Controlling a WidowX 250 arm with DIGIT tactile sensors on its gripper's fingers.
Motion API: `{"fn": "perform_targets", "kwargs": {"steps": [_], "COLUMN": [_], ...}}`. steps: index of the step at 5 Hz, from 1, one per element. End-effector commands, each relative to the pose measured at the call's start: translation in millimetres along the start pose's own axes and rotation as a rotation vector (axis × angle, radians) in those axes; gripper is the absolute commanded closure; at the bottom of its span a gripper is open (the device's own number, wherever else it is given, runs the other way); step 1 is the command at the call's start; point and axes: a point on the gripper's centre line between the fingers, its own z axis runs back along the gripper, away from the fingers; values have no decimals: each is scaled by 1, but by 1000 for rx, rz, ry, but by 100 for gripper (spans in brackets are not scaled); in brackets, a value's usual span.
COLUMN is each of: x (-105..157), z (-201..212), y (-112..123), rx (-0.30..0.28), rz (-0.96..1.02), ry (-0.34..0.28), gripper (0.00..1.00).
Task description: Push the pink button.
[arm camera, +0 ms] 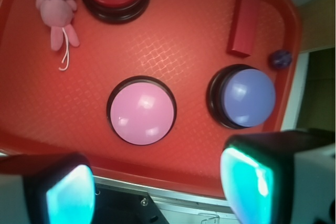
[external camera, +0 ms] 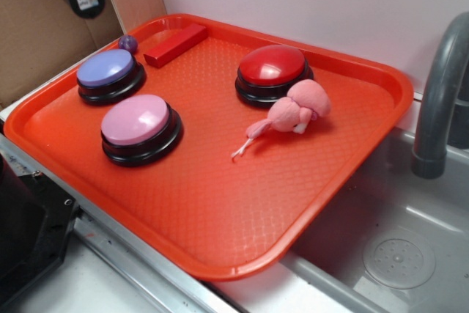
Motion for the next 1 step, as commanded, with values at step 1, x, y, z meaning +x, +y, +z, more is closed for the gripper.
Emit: {"fn": "perform_targets", "kwargs": {"steps": [1], "x": [-2], "z": [17], "y": [-6], "rx": [-5], "rz": [1], "ry": [-68], "gripper": [0]}}
